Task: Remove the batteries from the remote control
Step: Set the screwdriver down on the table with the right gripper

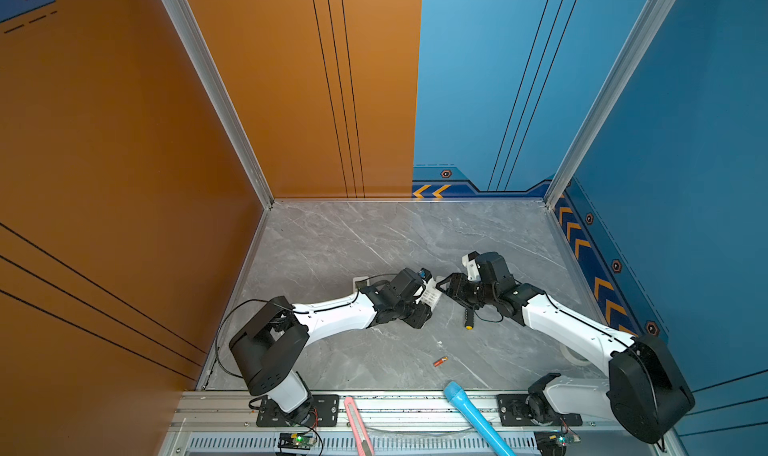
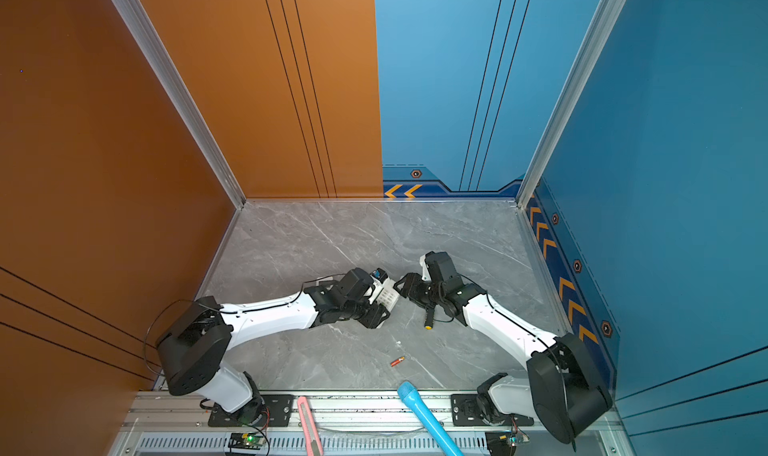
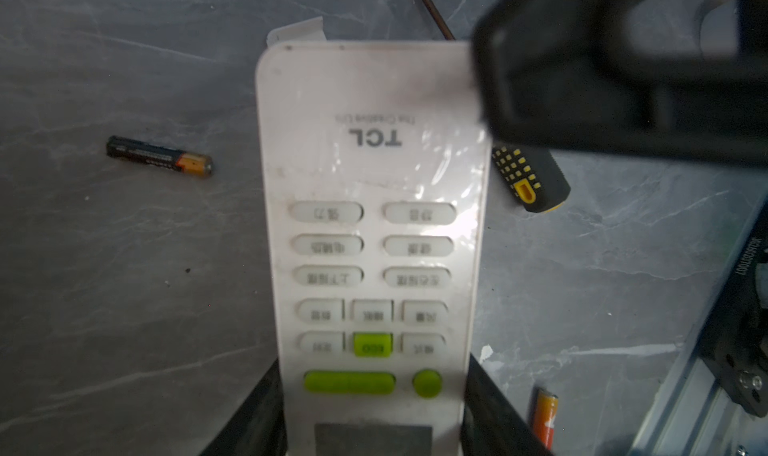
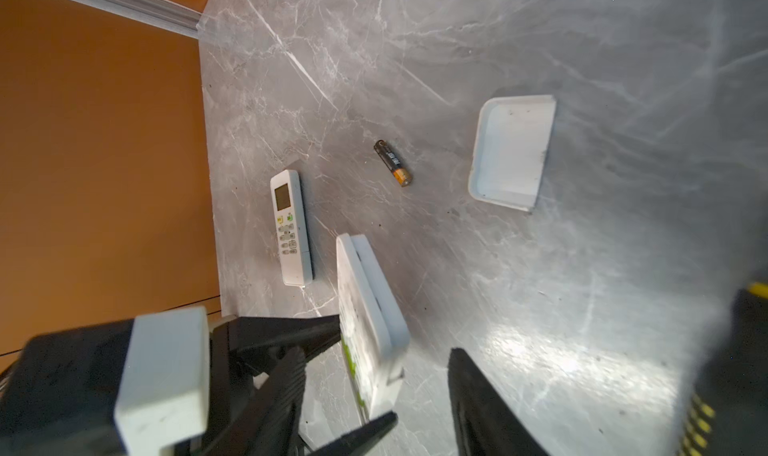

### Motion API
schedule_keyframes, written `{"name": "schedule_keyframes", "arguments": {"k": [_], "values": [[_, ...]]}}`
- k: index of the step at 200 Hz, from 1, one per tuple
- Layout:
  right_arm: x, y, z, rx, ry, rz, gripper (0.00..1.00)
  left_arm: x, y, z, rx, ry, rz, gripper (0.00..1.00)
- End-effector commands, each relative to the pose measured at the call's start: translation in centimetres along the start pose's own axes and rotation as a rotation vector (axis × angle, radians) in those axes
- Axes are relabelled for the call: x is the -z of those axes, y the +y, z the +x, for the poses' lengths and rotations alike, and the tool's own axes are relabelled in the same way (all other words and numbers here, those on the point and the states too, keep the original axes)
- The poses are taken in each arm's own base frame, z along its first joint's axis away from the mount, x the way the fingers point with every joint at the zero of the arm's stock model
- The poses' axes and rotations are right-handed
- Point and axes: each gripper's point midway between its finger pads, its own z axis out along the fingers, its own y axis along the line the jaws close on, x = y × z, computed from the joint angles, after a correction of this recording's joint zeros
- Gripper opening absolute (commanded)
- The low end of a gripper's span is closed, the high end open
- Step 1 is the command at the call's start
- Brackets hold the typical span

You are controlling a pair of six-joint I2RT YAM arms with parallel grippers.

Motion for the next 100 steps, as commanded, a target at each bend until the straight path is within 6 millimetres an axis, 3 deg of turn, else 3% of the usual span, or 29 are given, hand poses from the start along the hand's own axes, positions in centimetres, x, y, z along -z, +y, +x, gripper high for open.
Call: {"name": "schedule_keyframes", "arguments": {"k": [1,13,36,74,81,87,100], "values": [[-0.8,1.6,0.1,0.026,0.019,-0.058,0.51,0.7,-1.4,-0.5,-0.039,-0.036,0.044,0.47],[-1.1,1.8,0.0,0.024,0.020,-0.062,0.46,0.7,-1.5,-0.5,-0.044,-0.036,0.044,0.47],[-1.5,1.7,0.2,0.022,0.042,-0.052,0.22,0.6,-1.4,-0.4,-0.039,-0.039,0.034,0.47],[0.0,1.0,-0.2,0.045,0.000,0.004,0.11,1.0,-1.6,-0.7,-0.062,-0.065,0.031,0.50],[0.3,1.2,-0.4,0.049,-0.011,0.001,0.08,1.1,-1.7,-0.7,-0.068,-0.068,0.037,0.55],[0.5,1.5,-0.5,0.057,-0.017,-0.006,0.04,1.1,-1.9,-0.8,-0.071,-0.071,0.043,0.66],[1.2,2.0,-0.6,0.088,-0.023,0.006,0.03,1.3,-2.1,-1.1,-0.055,-0.080,0.051,0.80]]}}
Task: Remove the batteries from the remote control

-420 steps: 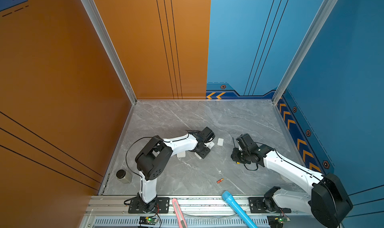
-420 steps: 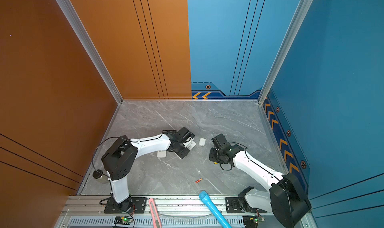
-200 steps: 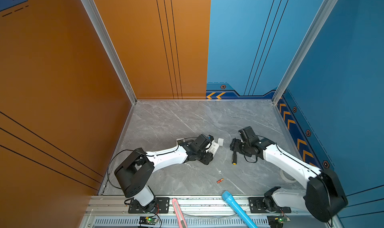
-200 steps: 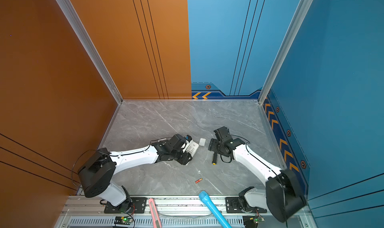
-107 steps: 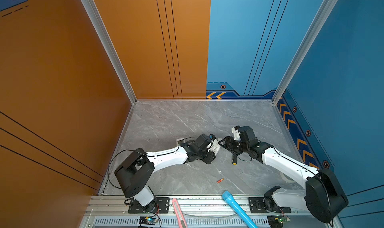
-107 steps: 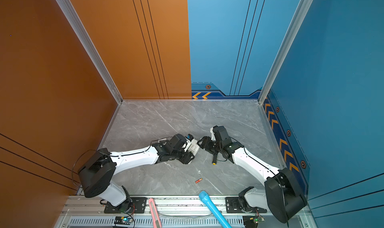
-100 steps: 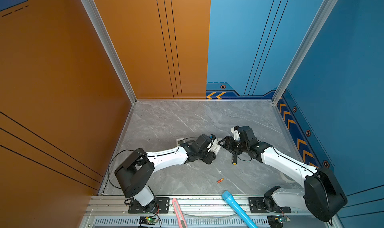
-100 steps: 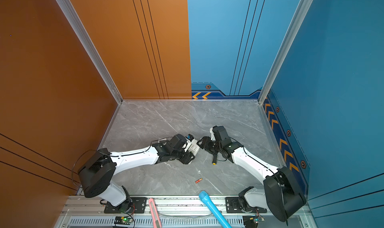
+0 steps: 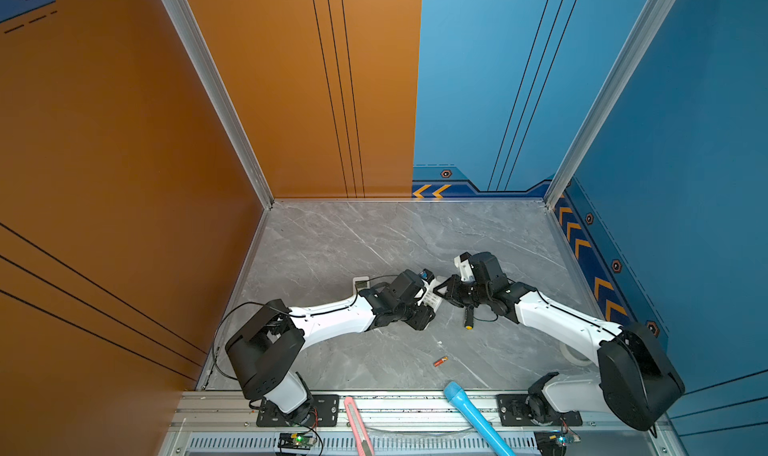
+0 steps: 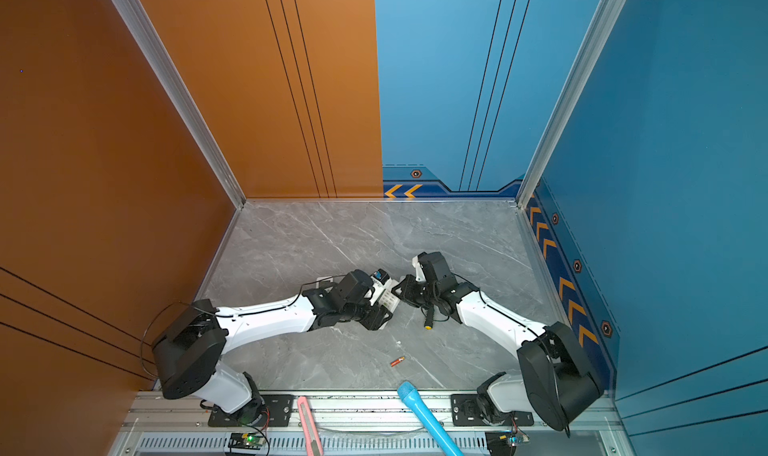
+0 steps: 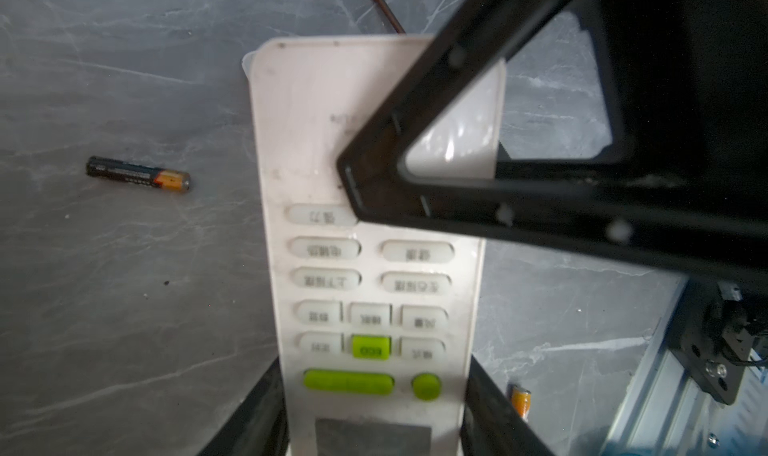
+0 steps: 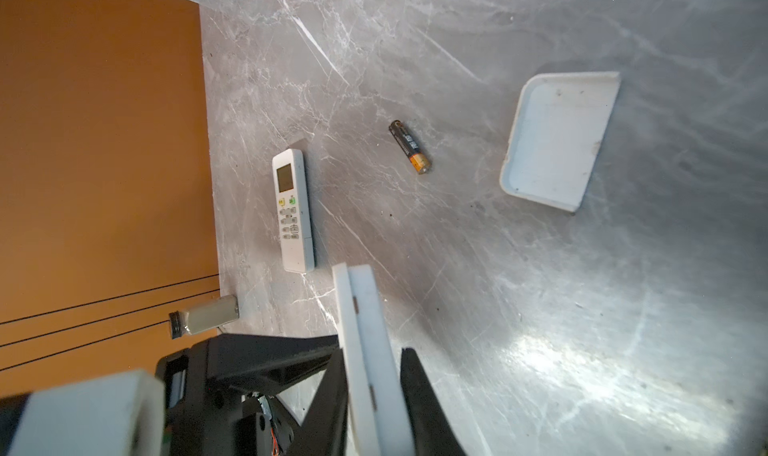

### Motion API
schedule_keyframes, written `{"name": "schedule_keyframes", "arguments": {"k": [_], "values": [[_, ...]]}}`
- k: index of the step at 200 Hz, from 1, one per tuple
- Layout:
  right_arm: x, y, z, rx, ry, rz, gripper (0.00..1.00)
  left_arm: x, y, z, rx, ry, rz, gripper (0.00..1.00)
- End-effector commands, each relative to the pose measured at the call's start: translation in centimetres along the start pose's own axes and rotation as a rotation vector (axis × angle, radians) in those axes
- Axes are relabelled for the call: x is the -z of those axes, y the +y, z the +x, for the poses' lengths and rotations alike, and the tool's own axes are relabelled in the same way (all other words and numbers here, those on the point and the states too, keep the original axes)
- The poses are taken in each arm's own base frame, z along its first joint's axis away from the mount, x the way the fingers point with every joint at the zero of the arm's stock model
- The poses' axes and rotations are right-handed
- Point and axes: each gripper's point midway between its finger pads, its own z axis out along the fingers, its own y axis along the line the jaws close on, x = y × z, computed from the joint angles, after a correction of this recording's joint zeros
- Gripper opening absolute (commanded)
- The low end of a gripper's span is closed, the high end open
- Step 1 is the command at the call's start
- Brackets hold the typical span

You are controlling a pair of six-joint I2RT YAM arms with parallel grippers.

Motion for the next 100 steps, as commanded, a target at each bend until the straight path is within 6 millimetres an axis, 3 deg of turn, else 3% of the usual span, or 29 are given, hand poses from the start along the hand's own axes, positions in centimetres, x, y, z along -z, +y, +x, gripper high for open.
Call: {"name": "schedule_keyframes", "arguments": {"k": [1,11,25,46,70,88,100], "values": [[1.6,1.3,-1.2,0.049,-0.052,0.025,0.03,0.6,-0.9,-0.6,-0.026,-0.036,0.019,0.82],[2.2,0.9,-1.3,0.080,-0.057,0.083,0.02,0.8,-0.6,-0.9,0.006,-0.049,0.018,0.94],[3.4,-0.4,-1.5,0.114,-0.065,0.212,0.00,1.5,0.8,-1.4,0.105,-0.070,0.005,1.00],[5.0,-1.1,-2.1,0.188,-0.075,0.383,0.00,4.2,3.0,-2.2,0.286,-0.152,0.036,0.98],[5.5,-1.4,-1.9,0.258,-0.020,0.566,0.00,8.2,5.3,-2.2,0.421,-0.229,0.010,0.98],[5.9,-1.6,-2.4,0.322,-0.015,0.725,0.00,11.1,7.1,-1.5,0.483,-0.268,-0.077,0.98],[5.7,-0.7,-1.9,0.391,-0.015,0.791,0.00,12.5,8.2,-0.4,0.521,-0.259,-0.135,0.98]]}}
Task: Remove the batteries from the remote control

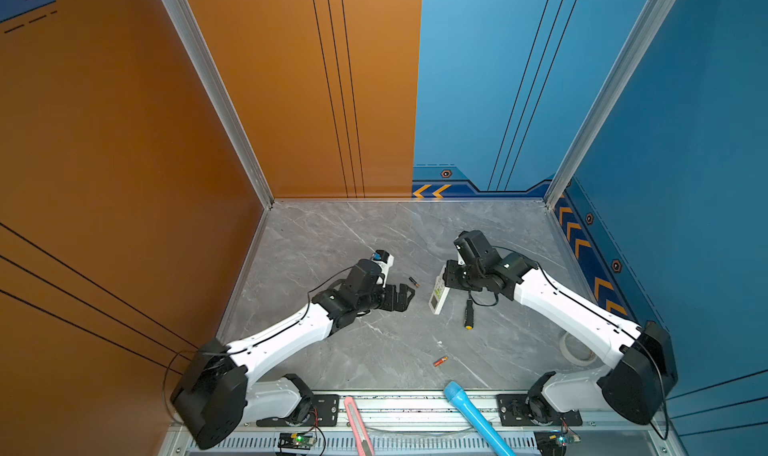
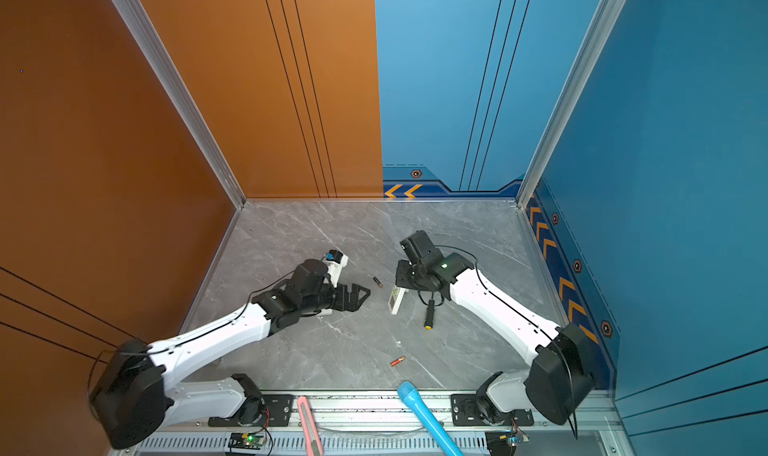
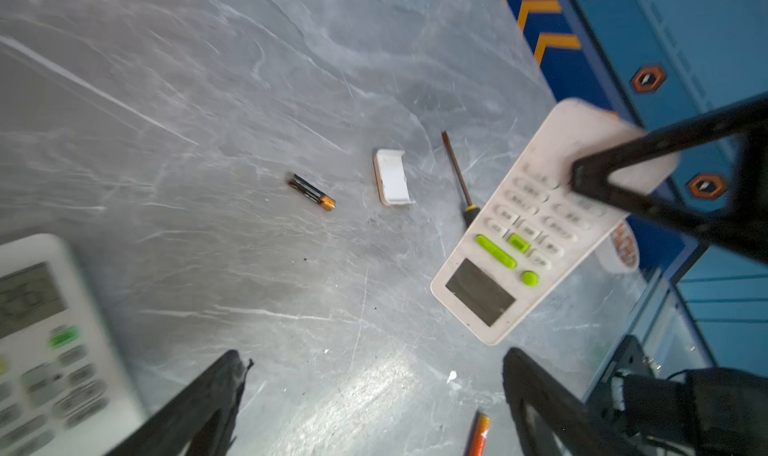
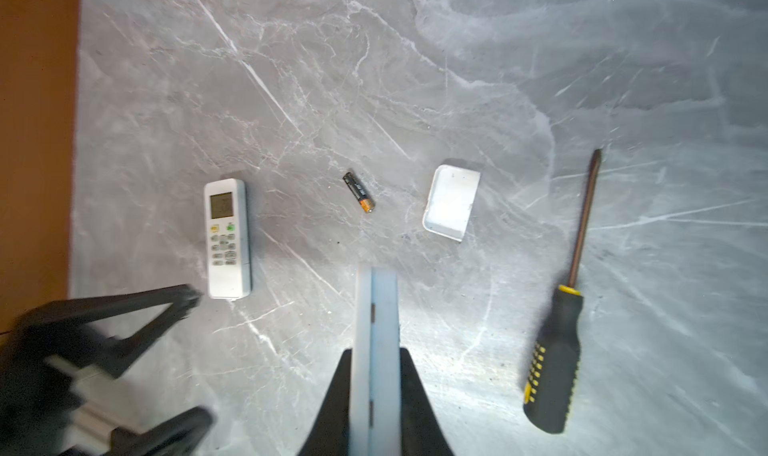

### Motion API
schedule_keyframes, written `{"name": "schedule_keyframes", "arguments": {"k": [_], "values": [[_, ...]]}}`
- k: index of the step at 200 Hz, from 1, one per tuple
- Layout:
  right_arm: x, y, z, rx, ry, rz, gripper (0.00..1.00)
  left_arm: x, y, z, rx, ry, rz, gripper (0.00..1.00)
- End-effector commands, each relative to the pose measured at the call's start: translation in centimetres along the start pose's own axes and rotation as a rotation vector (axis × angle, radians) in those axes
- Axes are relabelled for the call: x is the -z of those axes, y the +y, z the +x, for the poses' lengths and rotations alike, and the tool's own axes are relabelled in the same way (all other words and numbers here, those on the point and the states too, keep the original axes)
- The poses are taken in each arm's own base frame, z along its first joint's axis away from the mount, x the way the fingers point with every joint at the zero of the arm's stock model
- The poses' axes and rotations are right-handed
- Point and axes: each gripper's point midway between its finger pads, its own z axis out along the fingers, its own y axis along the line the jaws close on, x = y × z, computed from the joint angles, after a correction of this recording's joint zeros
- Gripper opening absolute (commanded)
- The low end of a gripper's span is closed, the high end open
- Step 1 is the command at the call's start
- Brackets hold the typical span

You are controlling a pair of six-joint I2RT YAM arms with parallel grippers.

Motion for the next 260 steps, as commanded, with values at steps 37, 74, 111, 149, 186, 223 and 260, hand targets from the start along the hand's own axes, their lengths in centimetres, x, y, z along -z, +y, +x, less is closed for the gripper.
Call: {"name": "schedule_keyframes", "arguments": {"k": [37,74,111,149,186,223,260], "values": [[-0.5,-2.1,2.0,0.371,0.103,0.597,0.00,5.5,6.5,1.0,0.201,0.028,-0.286,0.98],[-3.4,-0.3,2.2,0.484,0.088,0.716,0.00,7.0,7.5,0.4,0.225,0.003,-0.344,0.98],[-7.2,1.4,4.7,0.547,0.090,0.731,0.03,8.3,8.3,0.5,0.230,-0.032,-0.379,0.98],[-10.3,3.2,6.5,0.517,0.084,0.642,0.12,9.5,9.2,1.0,0.248,-0.046,-0.411,0.98],[-11.7,3.7,8.7,0.432,0.122,0.516,0.29,9.9,9.9,1.8,0.259,-0.042,-0.428,0.98],[-12.7,3.3,9.5,0.361,0.147,0.464,0.46,10.0,10.3,2.2,0.274,-0.047,-0.436,0.98],[-8.7,7.2,6.8,0.297,0.046,0.263,0.67,9.9,10.4,2.4,0.293,-0.039,-0.436,0.98]]}}
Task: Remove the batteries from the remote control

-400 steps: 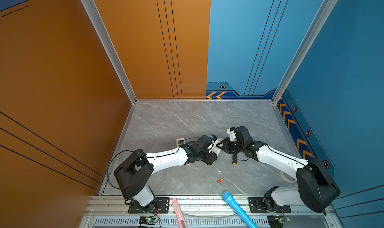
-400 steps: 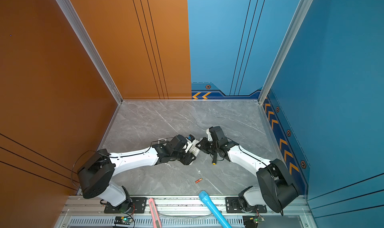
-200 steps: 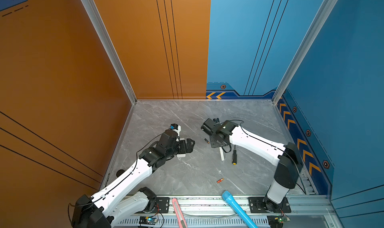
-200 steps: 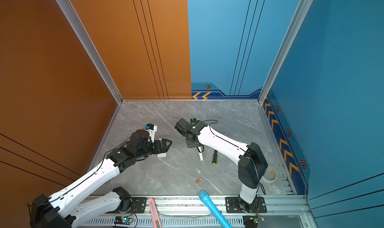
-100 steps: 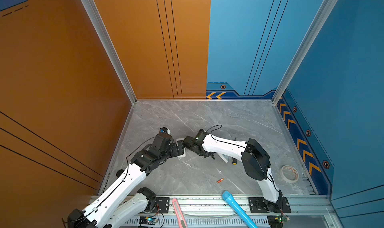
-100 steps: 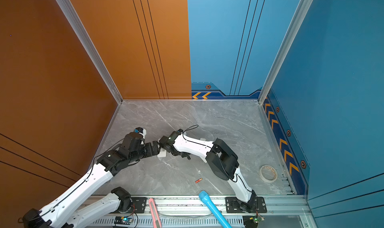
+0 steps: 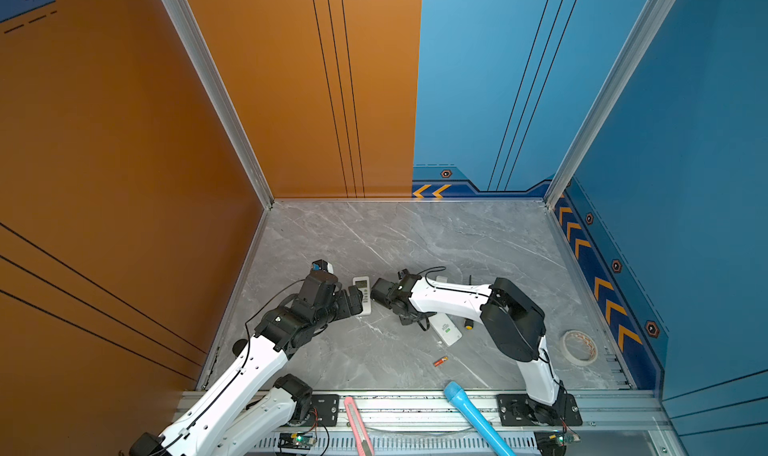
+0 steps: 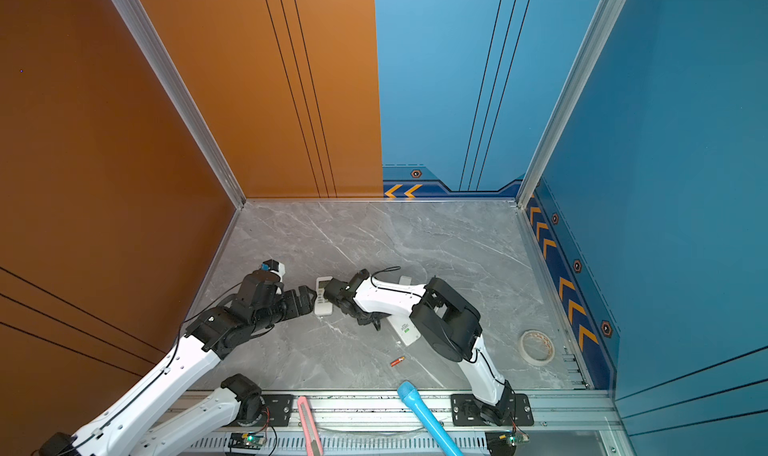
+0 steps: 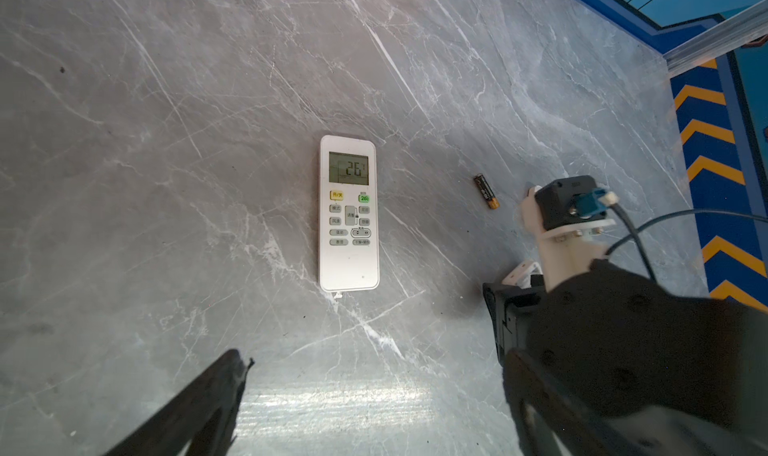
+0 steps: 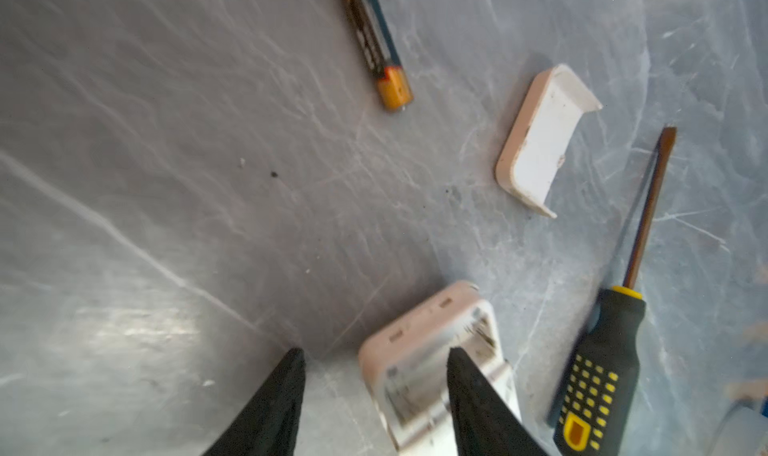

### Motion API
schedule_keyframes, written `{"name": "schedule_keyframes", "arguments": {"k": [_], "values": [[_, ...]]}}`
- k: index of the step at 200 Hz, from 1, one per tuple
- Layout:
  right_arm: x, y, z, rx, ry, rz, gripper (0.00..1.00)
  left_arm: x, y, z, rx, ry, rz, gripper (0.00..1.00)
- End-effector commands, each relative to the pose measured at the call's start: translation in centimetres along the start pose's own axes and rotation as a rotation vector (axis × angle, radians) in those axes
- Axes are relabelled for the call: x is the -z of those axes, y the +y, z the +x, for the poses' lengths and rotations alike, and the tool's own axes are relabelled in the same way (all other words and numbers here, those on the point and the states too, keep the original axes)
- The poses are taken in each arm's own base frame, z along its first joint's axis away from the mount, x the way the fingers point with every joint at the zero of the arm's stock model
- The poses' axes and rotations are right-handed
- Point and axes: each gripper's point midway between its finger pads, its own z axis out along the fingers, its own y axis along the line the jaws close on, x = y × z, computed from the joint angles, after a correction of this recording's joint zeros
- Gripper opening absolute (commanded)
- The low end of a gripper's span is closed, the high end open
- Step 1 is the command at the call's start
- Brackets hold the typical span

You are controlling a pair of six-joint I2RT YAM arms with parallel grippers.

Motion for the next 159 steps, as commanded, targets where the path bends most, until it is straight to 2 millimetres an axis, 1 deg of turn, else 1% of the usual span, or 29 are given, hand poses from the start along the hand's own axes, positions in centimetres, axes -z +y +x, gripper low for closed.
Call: {"name": "schedule_keyframes", "arguments": {"k": [1,10,21,26,39,55,64,71,85,96,110,121,126,136,144,159], "values": [[4.5,1.1,-2.8,-0.095,-0.104,-0.182,0.67,-0.3,1.2,0.5,0.023,0.013,-0.044,0.98],[6.1,0.9,-3.2,-0.105,-0.128,-0.226,0.71,-0.5,1.2,0.7,0.029,0.026,-0.046,0.98],[7.6,0.3,-3.1,-0.112,-0.140,-0.273,0.73,-0.7,1.2,0.9,0.036,0.044,-0.049,0.98],[8.1,0.2,-2.8,-0.104,-0.137,-0.304,0.73,-0.9,1.3,1.0,0.045,0.056,-0.059,0.98],[9.0,-0.9,-1.5,-0.084,-0.123,-0.353,0.80,-1.6,1.7,1.7,0.070,0.119,-0.083,0.98],[8.9,-3.0,0.5,-0.104,-0.093,-0.363,0.85,-2.7,2.2,2.6,0.087,0.206,-0.120,0.98],[9.2,-3.6,1.4,-0.122,-0.082,-0.398,0.86,-3.3,2.2,3.0,0.078,0.246,-0.135,0.98],[9.3,-4.1,2.1,-0.127,-0.088,-0.411,0.89,-3.7,2.4,3.3,0.066,0.277,-0.152,0.98],[9.6,-5.0,2.9,-0.121,-0.115,-0.429,0.91,-4.6,2.5,3.8,0.039,0.324,-0.174,0.98],[9.7,-5.5,3.1,-0.136,-0.149,-0.442,0.94,-5.2,2.7,3.9,0.019,0.346,-0.196,0.98],[9.9,-5.4,2.9,-0.165,-0.190,-0.486,0.97,-6.0,2.8,3.8,-0.012,0.358,-0.224,0.98],[9.3,-5.8,3.1,-0.187,-0.184,-0.486,0.99,-6.6,2.8,3.6,-0.053,0.368,-0.246,0.98],[8.7,-6.3,3.4,-0.201,-0.160,-0.471,1.00,-7.1,2.9,3.6,-0.068,0.380,-0.259,0.98],[7.4,-8.0,4.2,-0.246,-0.090,-0.408,1.00,-7.8,2.9,3.5,-0.091,0.398,-0.278,0.98],[7.3,-8.7,4.3,-0.252,-0.092,-0.389,1.00,-8.4,2.8,3.3,-0.111,0.406,-0.287,0.98],[7.6,-10.0,3.8,-0.297,-0.118,-0.386,1.00,-9.6,2.5,3.2,-0.152,0.425,-0.298,0.98]]}}
